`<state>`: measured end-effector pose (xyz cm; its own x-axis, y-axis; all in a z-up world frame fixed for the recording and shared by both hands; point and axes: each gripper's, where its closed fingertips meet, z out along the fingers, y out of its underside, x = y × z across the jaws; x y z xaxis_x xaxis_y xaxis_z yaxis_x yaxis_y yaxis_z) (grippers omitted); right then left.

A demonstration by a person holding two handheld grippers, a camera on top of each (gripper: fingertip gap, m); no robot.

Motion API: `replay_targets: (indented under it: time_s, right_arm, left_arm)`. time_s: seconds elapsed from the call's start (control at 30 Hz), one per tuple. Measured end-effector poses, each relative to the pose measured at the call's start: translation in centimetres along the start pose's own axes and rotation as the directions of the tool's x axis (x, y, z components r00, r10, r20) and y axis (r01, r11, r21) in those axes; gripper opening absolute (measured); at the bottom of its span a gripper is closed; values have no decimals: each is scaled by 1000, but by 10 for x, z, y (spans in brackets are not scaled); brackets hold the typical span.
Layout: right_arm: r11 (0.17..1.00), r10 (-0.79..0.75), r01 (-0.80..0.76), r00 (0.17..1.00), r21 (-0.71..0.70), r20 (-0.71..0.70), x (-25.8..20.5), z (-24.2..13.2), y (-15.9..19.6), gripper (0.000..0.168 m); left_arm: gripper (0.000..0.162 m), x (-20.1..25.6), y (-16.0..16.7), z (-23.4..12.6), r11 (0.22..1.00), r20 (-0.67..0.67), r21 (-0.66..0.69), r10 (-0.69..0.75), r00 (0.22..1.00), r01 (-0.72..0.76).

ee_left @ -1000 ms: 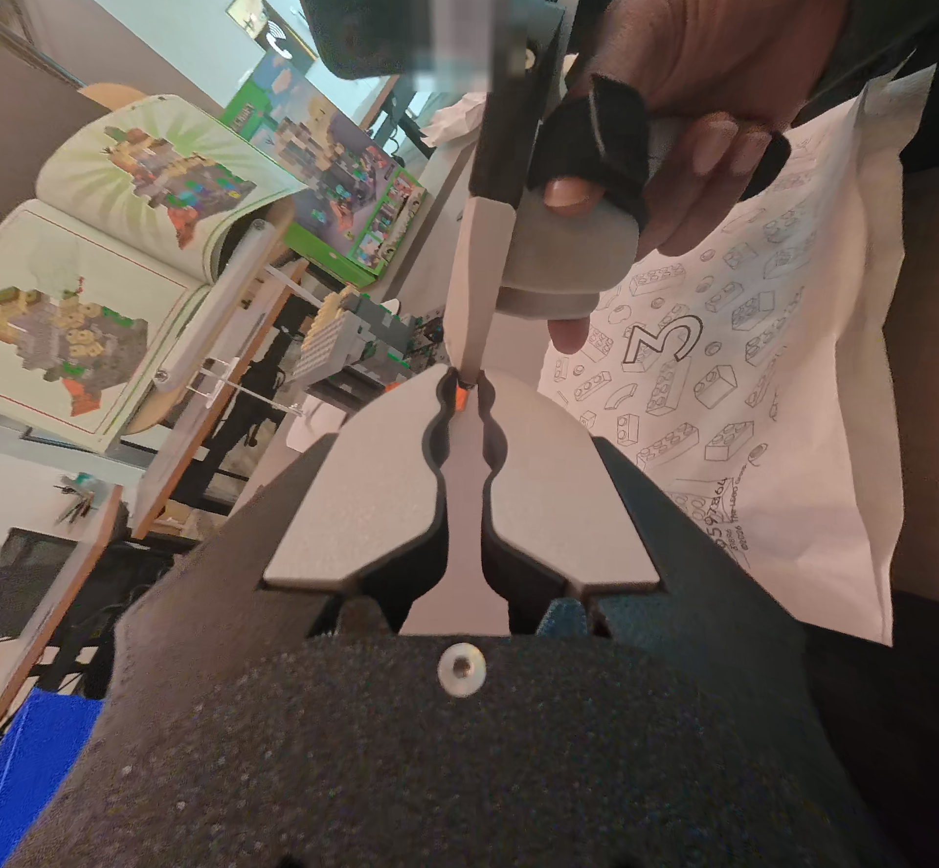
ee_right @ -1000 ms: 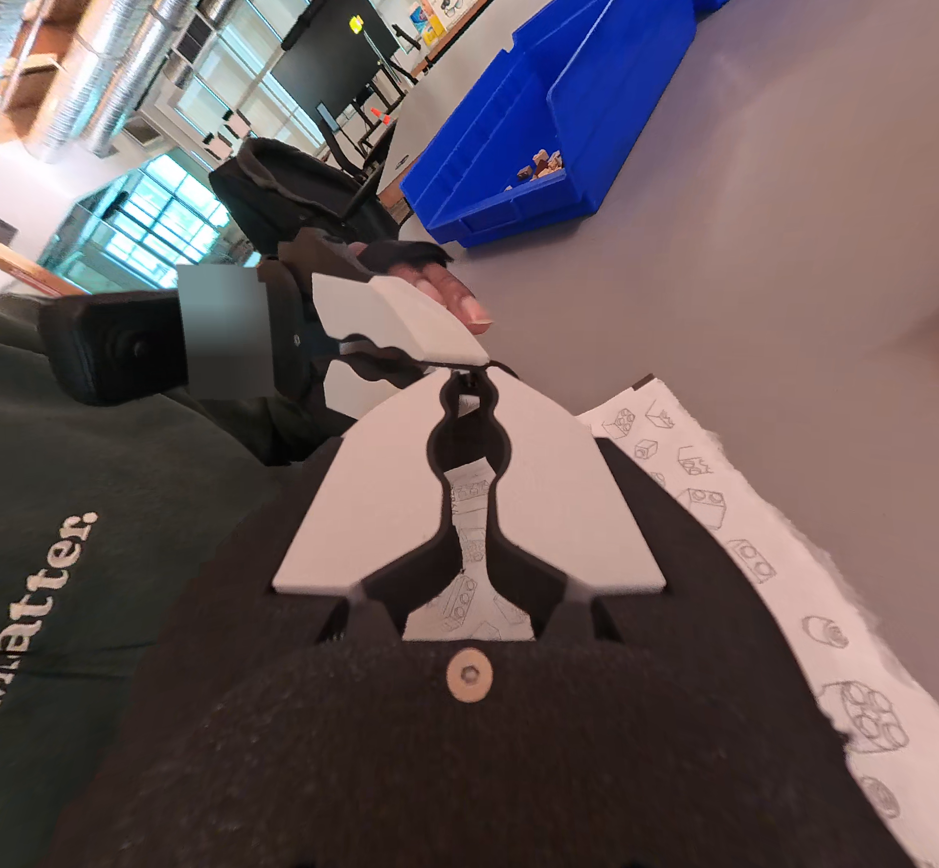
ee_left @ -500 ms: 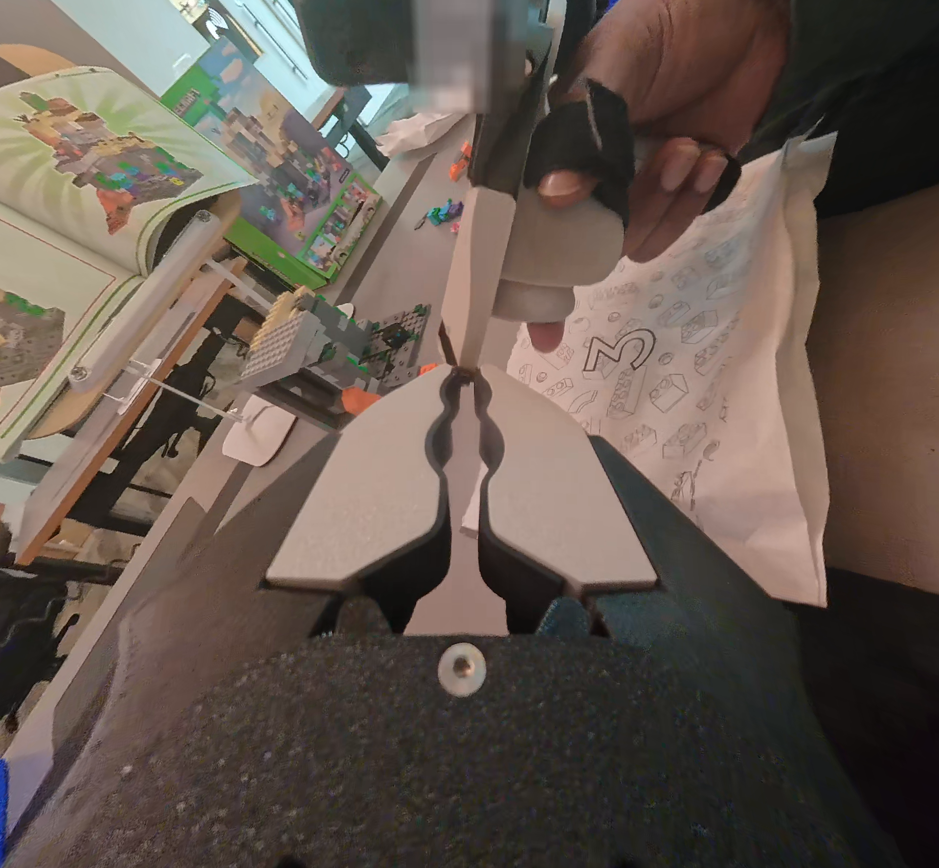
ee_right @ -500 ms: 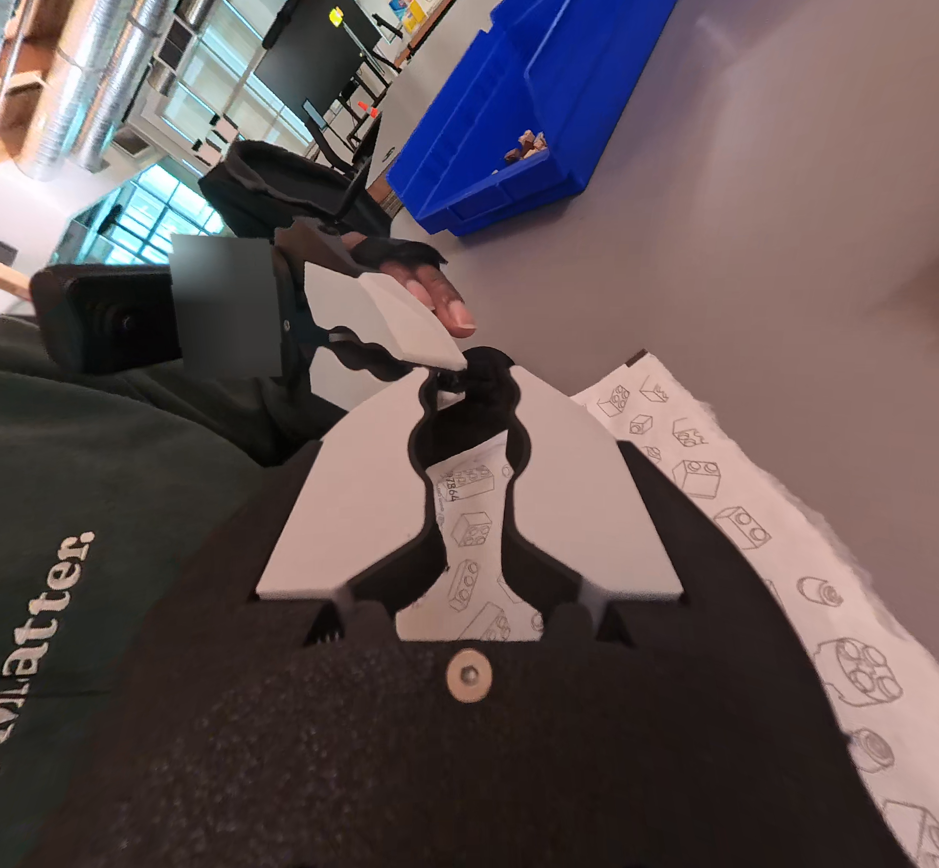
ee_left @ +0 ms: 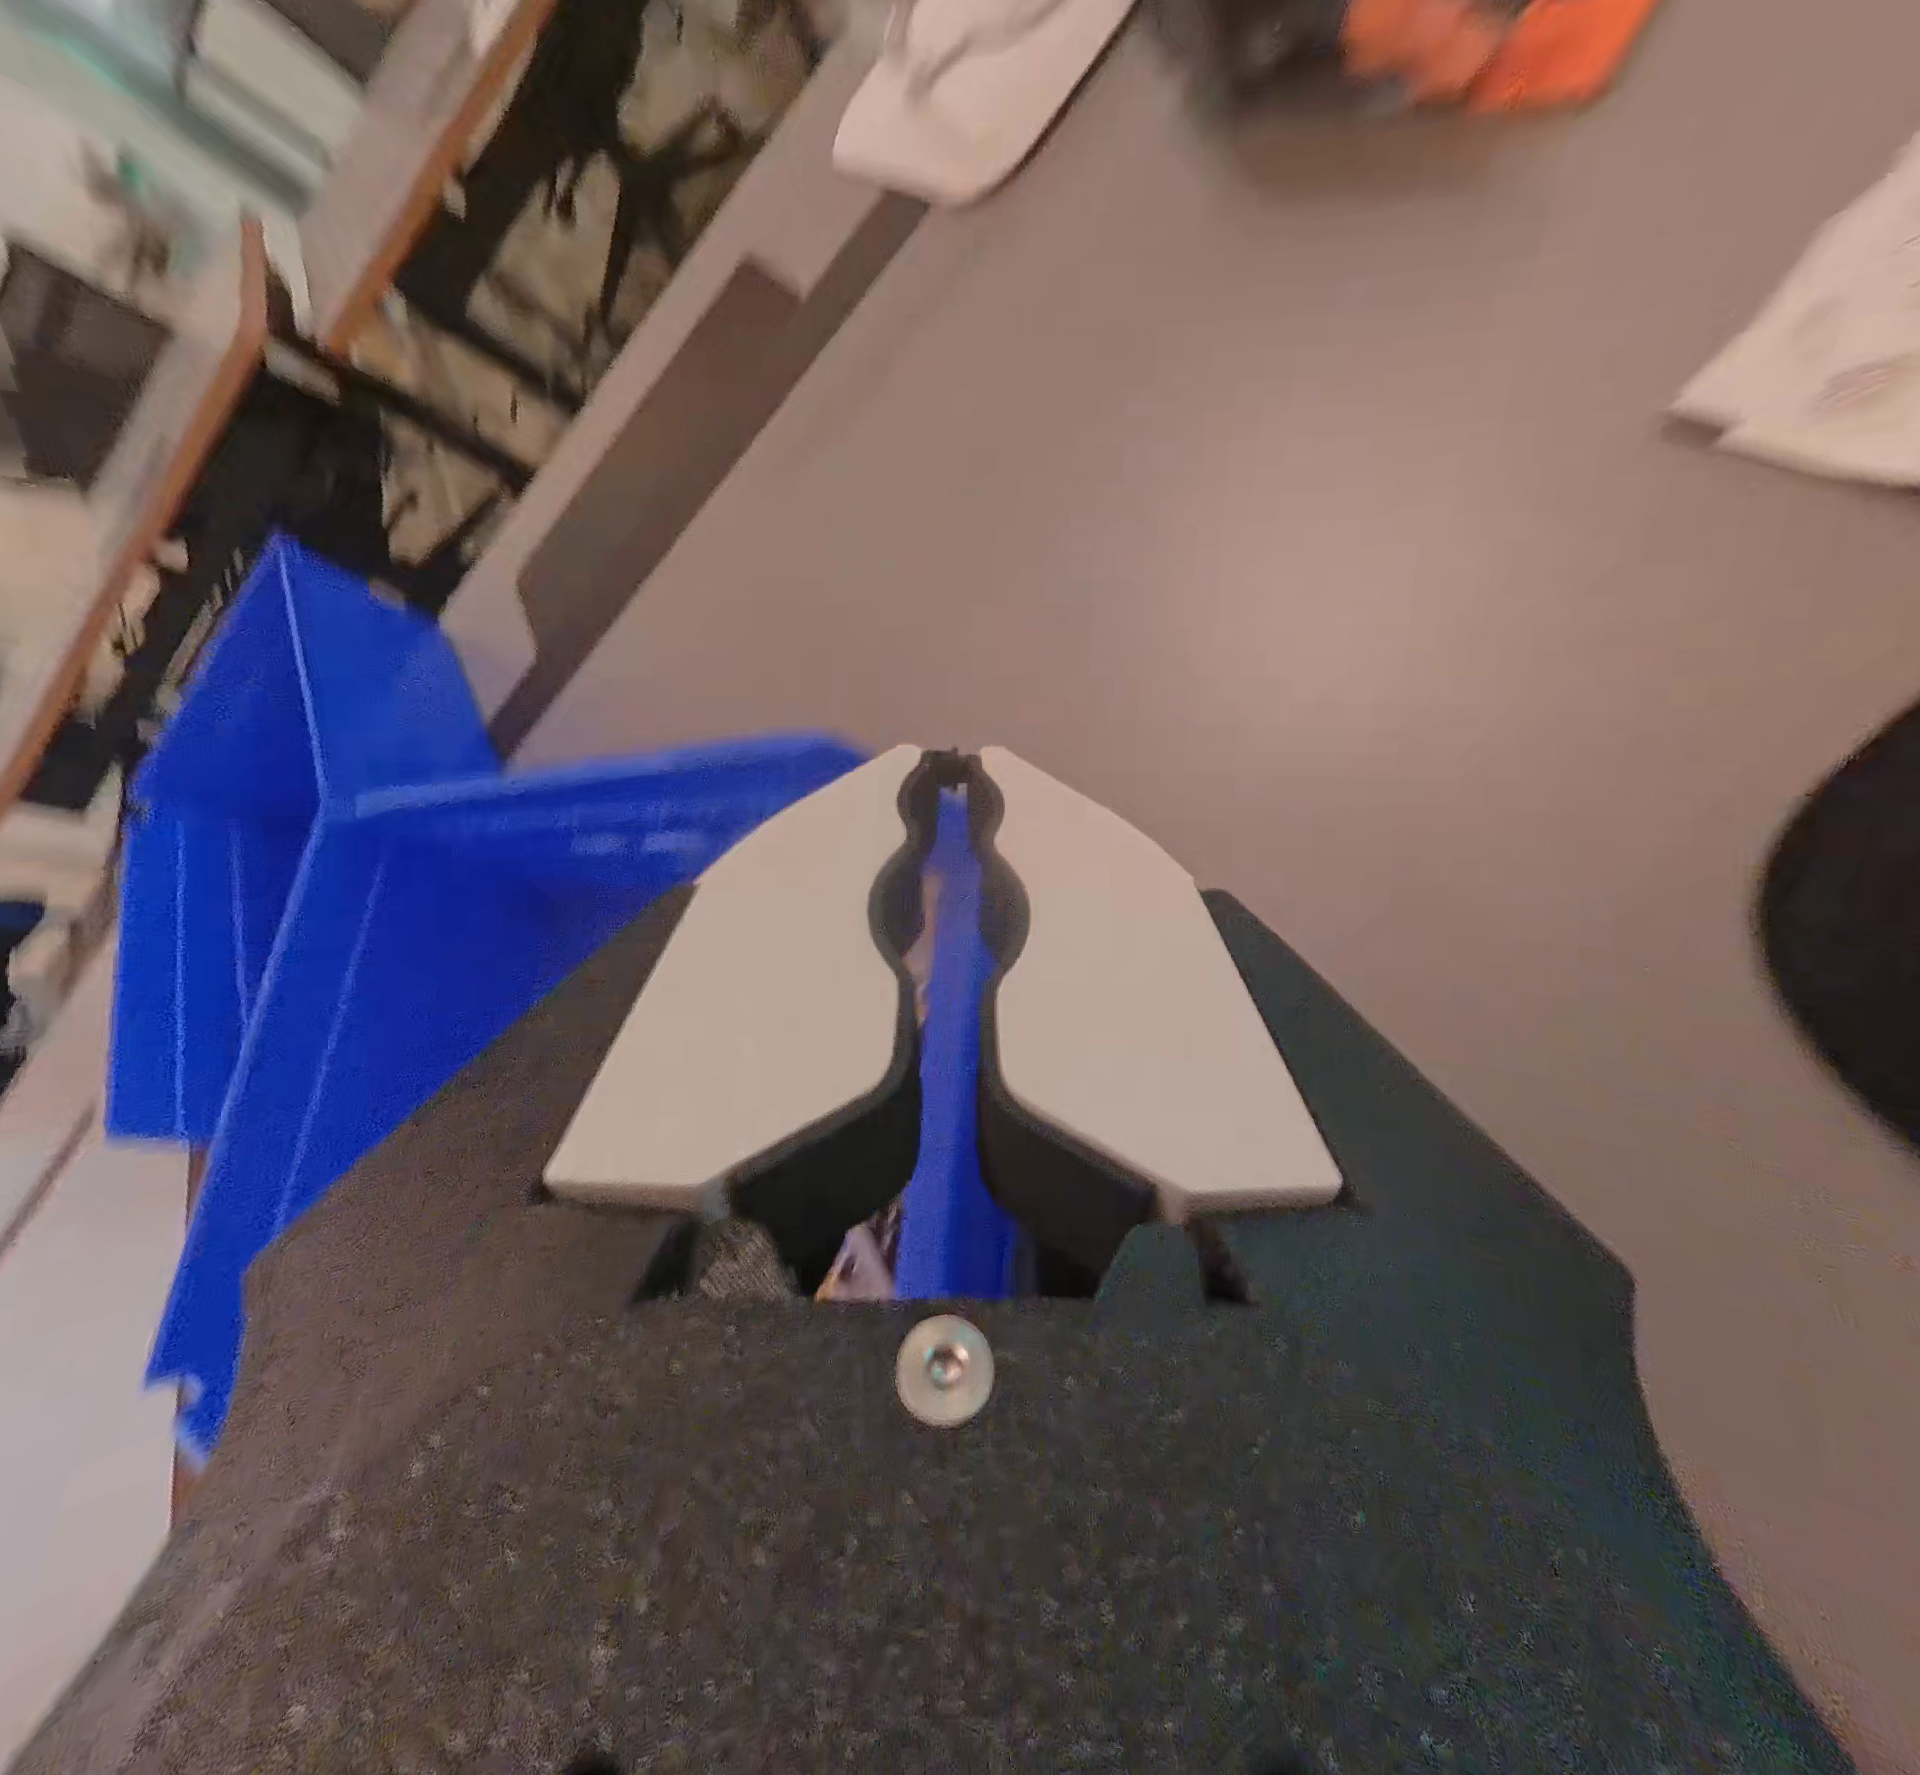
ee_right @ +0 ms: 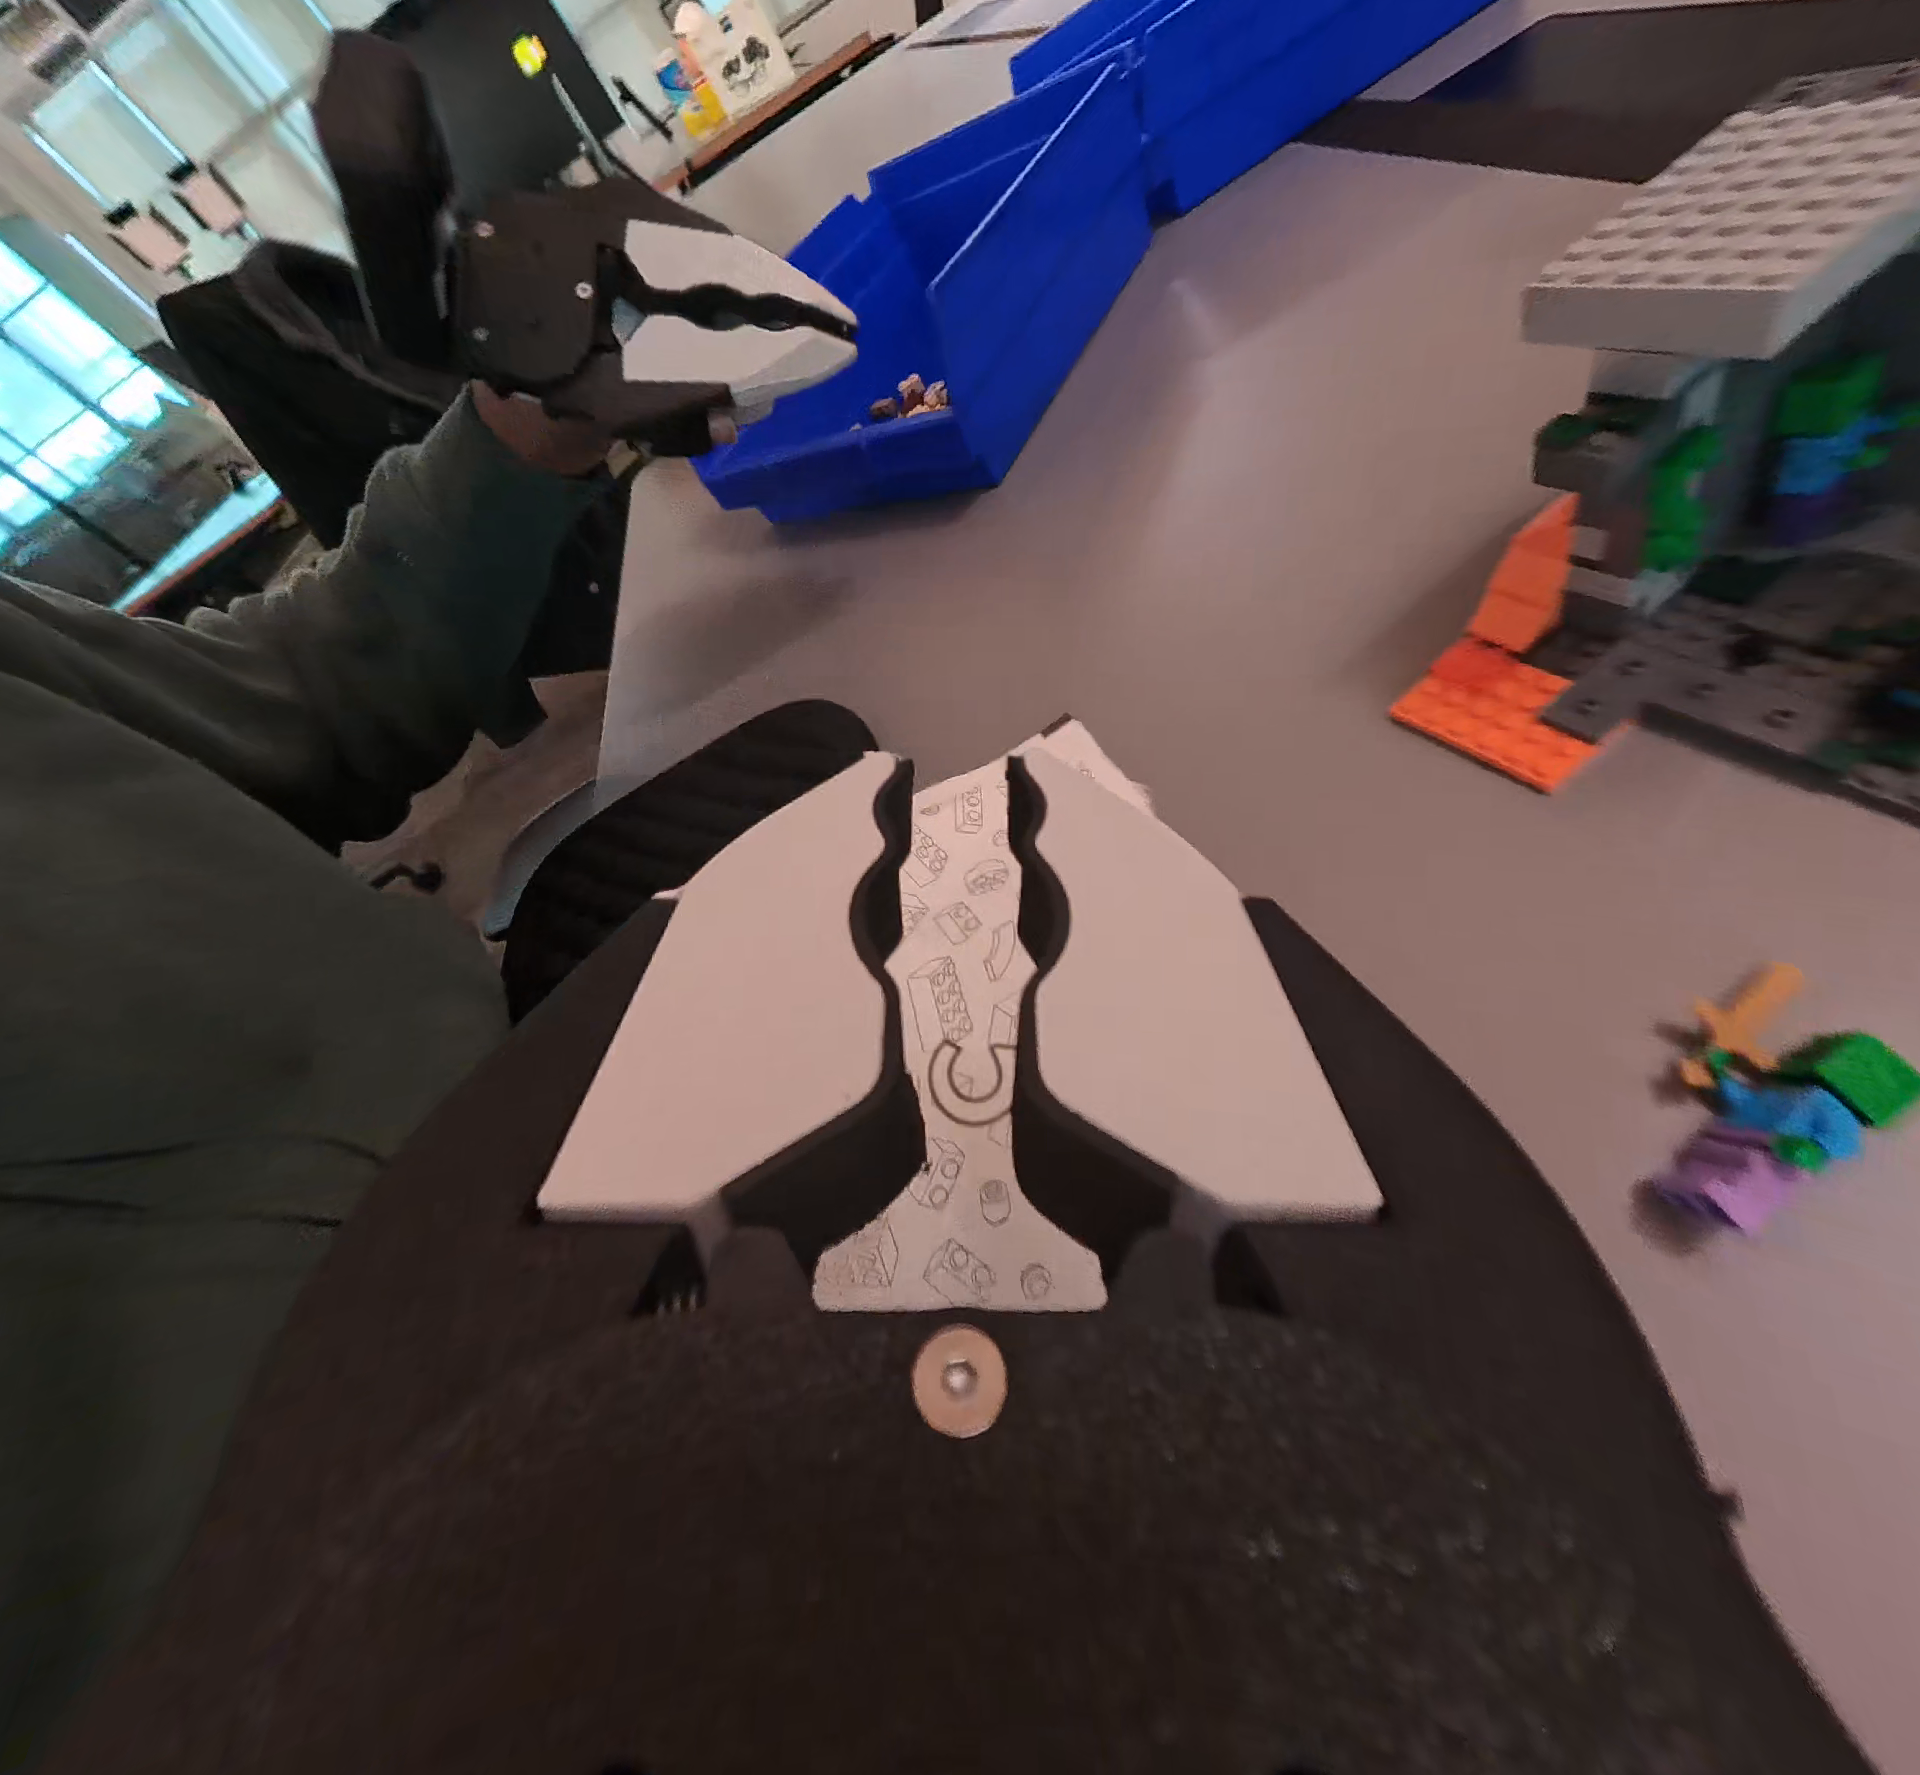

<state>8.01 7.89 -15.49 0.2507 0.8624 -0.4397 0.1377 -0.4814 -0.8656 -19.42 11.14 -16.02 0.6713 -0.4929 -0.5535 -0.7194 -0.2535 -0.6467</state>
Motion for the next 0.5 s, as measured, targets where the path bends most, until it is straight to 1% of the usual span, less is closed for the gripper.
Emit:
replay_targets:
  time_s: [0.03, 0.13, 0.2, 0.27, 0.37, 0.5]
  right_arm:
    - [1000, 12, -12, 1000, 11, -1, 2, -3, 0, 17]
    - [999, 26, -25, 1000, 27, -9, 4, -10, 2, 17]
    - [999, 26, -26, 1000, 26, -18, 5, -12, 5, 16]
    - [999, 32, -32, 999, 21, -20, 5, -13, 8, 16]
    - [999, 44, -43, 999, 19, -22, 7, -15, 12, 16]
    - [1000, 13, -12, 996, 4, -83, 16, -23, 16, 15]
  left_arm:
    - [5, -10, 15, 3, 998, 7, -58, -30, 1000, 30]
    - [22, -22, 45, 12, 983, -13, -150, -110, 994, 106]
    - [33, -20, 53, 18, 974, -44, -172, -159, 986, 149]
    - [38, -19, 57, 22, 970, -49, -179, -177, 983, 165]
    - [40, -14, 56, 24, 970, -61, -171, -185, 981, 173]
    - [31, -3, 34, 21, 980, -92, -87, -187, 978, 180]
